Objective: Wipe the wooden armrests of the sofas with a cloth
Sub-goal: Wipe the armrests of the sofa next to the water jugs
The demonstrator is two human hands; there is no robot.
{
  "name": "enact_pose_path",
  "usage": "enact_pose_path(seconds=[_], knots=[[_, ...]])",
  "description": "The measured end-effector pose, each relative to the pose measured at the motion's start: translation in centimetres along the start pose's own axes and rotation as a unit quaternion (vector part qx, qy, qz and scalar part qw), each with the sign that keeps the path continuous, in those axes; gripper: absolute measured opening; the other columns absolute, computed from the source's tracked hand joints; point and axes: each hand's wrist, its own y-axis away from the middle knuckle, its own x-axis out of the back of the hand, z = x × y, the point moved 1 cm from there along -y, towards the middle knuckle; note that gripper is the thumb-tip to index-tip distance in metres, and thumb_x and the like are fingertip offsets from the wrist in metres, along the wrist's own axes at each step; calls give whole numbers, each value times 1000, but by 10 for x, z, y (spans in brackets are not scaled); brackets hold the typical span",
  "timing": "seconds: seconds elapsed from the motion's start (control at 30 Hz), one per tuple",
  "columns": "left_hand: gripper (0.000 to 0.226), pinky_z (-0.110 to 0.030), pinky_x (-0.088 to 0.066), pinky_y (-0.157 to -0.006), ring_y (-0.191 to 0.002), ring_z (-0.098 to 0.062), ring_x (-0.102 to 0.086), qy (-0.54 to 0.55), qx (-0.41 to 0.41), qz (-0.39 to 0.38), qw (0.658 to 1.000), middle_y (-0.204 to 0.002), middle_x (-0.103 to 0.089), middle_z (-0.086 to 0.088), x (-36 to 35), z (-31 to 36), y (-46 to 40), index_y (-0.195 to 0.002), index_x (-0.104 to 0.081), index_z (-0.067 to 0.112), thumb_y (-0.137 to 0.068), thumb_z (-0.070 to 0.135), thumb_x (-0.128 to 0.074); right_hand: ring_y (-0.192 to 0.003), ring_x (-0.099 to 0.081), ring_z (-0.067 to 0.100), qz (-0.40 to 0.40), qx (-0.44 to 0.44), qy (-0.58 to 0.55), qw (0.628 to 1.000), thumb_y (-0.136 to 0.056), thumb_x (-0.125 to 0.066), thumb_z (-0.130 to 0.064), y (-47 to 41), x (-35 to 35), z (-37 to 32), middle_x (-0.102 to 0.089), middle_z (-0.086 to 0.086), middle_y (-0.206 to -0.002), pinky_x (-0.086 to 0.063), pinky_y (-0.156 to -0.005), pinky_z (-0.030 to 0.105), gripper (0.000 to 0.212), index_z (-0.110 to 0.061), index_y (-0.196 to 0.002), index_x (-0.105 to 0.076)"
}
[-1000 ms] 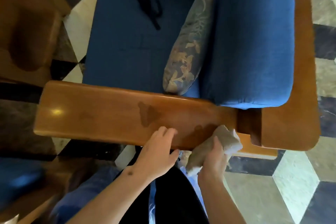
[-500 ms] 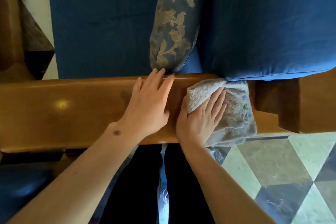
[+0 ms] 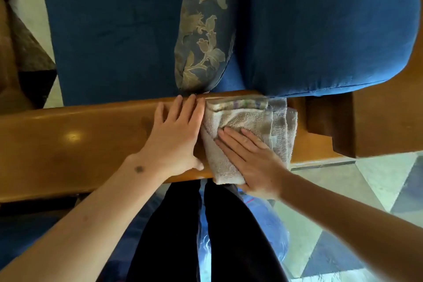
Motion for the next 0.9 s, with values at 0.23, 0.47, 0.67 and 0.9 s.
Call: enact_pose_path(seconds=[0.23,0.47,0.67,0.9], knots=[[165,-69,-12,-121,-150,-59,-7,-54,2,6,999,-165,-3,-35,-11,24,1,-157,19,11,-46,79,-83,-160,-13,18,58,-142,-46,987,-85,-58,-48,43,-5,15,-5,-6,-175,-12,-129,44,94,-25,-166,-15],[164,-66,-6,-123,-152,-57,0,-31,15,1,999,-166,5,-35,-7,26,2,-154,27,9,-53,75,-84,-155,-29,25,199,-650,-171,713,-88,-43,-41,-35,18,-42,-30,2,-169,-18,-127,45,78,-16,-161,-34],[147,-64,-10,-123,-157,-40,-5,37,32,18,999,-171,-6,-18,-1,15,4,-162,0,11,-57,81,-74,-161,-3,25,140,-637,-172,739,-90,-37,-49,-93,22,-59,-8,9,-174,-1,-130,46,88,-11,-165,-11],[150,-60,-8,-122,-157,-35,-2,50,70,-5,996,-171,-7,-11,-3,-23,43,-162,-2,15,-51,82,-78,-160,-12,26,22,-95,-50,994,-88,-63,-46,-26,11,-17,-18,9,-173,-4,-130,44,91,-12,-163,-26]])
